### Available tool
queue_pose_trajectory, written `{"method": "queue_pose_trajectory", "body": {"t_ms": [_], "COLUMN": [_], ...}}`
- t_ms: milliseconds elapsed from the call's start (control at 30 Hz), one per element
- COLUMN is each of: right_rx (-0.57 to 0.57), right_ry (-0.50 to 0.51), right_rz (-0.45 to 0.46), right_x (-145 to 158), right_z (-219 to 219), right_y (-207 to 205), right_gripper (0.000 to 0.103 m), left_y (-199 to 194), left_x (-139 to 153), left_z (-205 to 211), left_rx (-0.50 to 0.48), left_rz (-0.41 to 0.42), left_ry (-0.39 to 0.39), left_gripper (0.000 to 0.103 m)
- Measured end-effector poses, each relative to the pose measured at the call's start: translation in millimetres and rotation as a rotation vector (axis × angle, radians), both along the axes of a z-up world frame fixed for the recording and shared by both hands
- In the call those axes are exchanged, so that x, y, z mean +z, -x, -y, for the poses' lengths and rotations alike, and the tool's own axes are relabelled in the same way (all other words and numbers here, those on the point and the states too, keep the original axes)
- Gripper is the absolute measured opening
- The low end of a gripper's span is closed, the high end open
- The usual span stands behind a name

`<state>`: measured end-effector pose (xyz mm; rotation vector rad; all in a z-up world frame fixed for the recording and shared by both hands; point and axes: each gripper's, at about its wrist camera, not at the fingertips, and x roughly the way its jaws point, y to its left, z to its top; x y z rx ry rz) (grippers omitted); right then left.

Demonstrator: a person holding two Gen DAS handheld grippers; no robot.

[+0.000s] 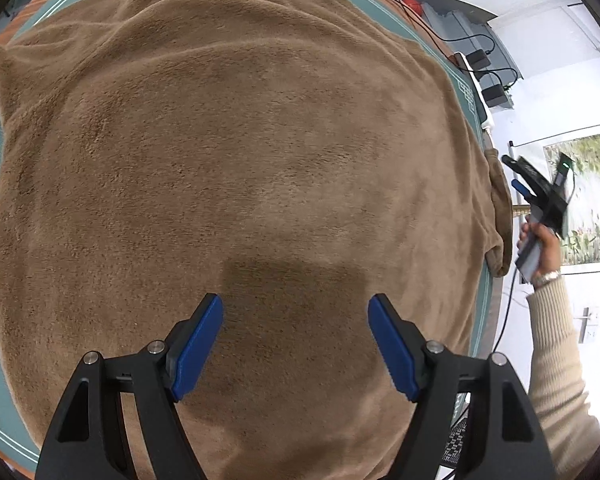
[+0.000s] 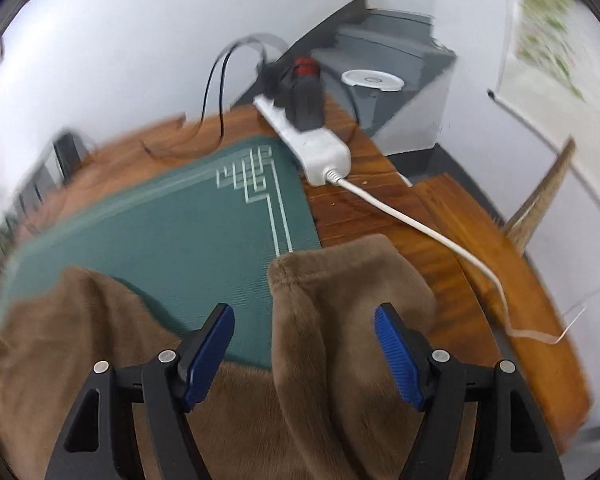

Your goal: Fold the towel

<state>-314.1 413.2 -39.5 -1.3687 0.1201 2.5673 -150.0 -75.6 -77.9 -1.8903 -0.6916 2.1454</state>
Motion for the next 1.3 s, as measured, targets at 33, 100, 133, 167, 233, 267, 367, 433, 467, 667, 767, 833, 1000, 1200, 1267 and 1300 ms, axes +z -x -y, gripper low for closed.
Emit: {"method": "queue_pose_trajectory", "body": {"t_ms": [33,100,133,167,233,267,367,433,467,667,767,833,1000,1200,1267,1300], "right_rx": [0.004,0.006,0.006,0.004,-0.001,-0.004,-0.012,-0.013,-0.011,-0.020,0.042,0.116,0.407,0.674,0.723,0.746], "right_ry": [-0.044,-0.075,-0.085,-0.082,-0.066,-0.057,-0.032,-0.010,-0.001,0.093,0.159,0.189,0.236,0.217,0.223,0.230], "right_rz": [0.021,0.051,0.065,0.072,0.081,0.085,0.097,0.101,0.096,0.005,-0.095,-0.161,-0.280,-0.233,-0.160,-0.117], "right_x": [-7,-20,-26,-30,-35,-37,-44,-47,-45,-17,20,46,95,68,42,28], "right_z": [5,2,-1,-3,-8,-10,-17,-21,-21,-22,-3,21,122,242,269,280], "right_y": [8,21,27,29,31,32,34,35,34,17,-3,-17,-59,-95,-98,-99], "right_gripper": [0.074,0.074,0.074,0.074,0.074,0.071,0.065,0.052,0.040,0.010,0.010,0.010,0.010,0.010,0.011,0.011], "left_y": [-1,-1,-1,-1,-1,-1,0,2,3,13,18,23,35,43,45,46], "left_x": [-1,-4,-5,-7,-10,-12,-14,-14,-15,-11,-8,-5,9,21,18,16], "left_z": [1,3,4,4,6,6,4,-1,-3,-13,-18,-21,-23,-7,2,7], "left_rx": [0.004,0.012,0.014,0.016,0.022,0.024,0.019,0.012,0.008,-0.013,-0.026,-0.033,-0.039,-0.005,0.013,0.022], "left_rz": [0.001,0.006,0.008,0.011,0.018,0.021,0.024,0.023,0.023,0.007,-0.009,-0.024,-0.082,-0.138,-0.136,-0.129], "left_ry": [0.000,-0.005,-0.005,-0.005,-0.007,-0.008,-0.003,0.007,0.011,0.003,-0.007,-0.024,-0.084,-0.144,-0.160,-0.170], "left_gripper": [0.079,0.079,0.079,0.079,0.079,0.079,0.079,0.079,0.079,0.079,0.079,0.079,0.079,0.079,0.079,0.079]}}
